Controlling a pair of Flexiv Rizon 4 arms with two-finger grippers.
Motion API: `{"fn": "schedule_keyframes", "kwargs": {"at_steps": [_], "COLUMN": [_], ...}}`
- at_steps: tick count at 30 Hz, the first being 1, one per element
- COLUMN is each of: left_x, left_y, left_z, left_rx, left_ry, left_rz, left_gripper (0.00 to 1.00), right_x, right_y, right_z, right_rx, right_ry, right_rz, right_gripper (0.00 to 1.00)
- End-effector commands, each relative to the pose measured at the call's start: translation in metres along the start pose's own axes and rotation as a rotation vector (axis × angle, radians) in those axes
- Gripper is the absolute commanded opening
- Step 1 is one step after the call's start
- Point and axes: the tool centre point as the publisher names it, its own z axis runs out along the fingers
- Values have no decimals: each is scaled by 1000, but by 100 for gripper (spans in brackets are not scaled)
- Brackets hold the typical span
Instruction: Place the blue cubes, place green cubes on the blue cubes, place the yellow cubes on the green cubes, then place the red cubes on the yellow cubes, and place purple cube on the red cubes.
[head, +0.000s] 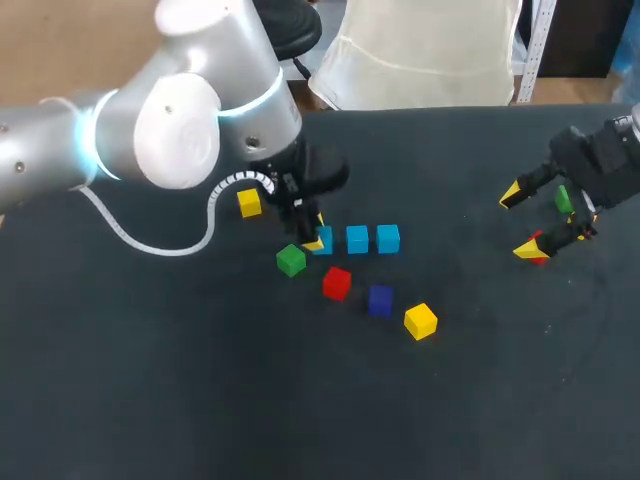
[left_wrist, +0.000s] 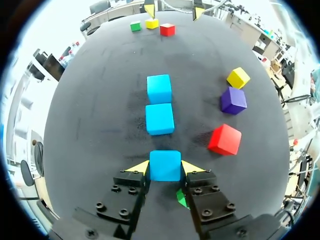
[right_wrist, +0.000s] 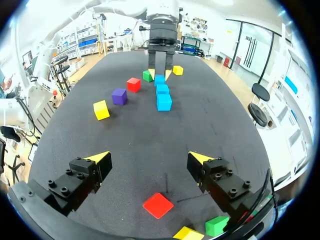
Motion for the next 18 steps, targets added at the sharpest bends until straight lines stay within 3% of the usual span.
{"fn": "schedule_keyframes", "kwargs": {"at_steps": [1,18], "left_x": [1,-9], "left_y": [-3,3], "left_z": [-1,5], "left_rx": [-10,5], "left_ry": [9,27], "left_rz": [-2,7], "left_gripper": [0,0], "right_x": [1,1], "right_y": [-1,-1], "right_z": [0,0], "right_rx": [-1,-1], "right_ry": [-3,-3], "right_rz": [-1,-1], "right_gripper": [100,100]}}
